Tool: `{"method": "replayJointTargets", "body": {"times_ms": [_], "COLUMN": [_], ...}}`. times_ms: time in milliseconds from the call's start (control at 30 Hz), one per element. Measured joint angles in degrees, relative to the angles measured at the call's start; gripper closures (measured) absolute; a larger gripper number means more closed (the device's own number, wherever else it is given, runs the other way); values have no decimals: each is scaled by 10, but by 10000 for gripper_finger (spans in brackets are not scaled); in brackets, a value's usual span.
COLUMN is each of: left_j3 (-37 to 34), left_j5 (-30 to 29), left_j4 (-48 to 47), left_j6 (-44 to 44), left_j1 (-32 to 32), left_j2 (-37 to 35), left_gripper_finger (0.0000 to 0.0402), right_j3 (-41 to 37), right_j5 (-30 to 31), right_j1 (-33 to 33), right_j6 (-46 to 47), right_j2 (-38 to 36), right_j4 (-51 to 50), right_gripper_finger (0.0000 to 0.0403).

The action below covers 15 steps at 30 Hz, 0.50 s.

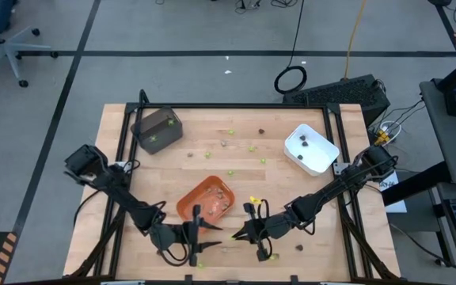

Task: Sort Halloween decoration
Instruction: Put the green spider toy into the black bin

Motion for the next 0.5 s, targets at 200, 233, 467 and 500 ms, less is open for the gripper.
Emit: {"method": "replayJointTargets", "body": {"times_ms": [200,233,467,500], "left_j3": [30,37,77,79], "left_j5": [6,14,46,45], "left_j4": [7,7,5,4], "left_j6": [0,1,8,15], "left_j1": [17,21,37,38], "left_j2": [28,32,75,77], "left_gripper_finger": [145,138,154,163], "right_j3": [0,0,0,0], "right_j5": [0,0,0,0], "right_j1": [0,0,0,0], "right_j6": [0,0,-1,-2], "right_j2": [0,0,0,0], "right_j4": [0,0,0,0], "right_gripper_finger": [403,403,403,403]}}
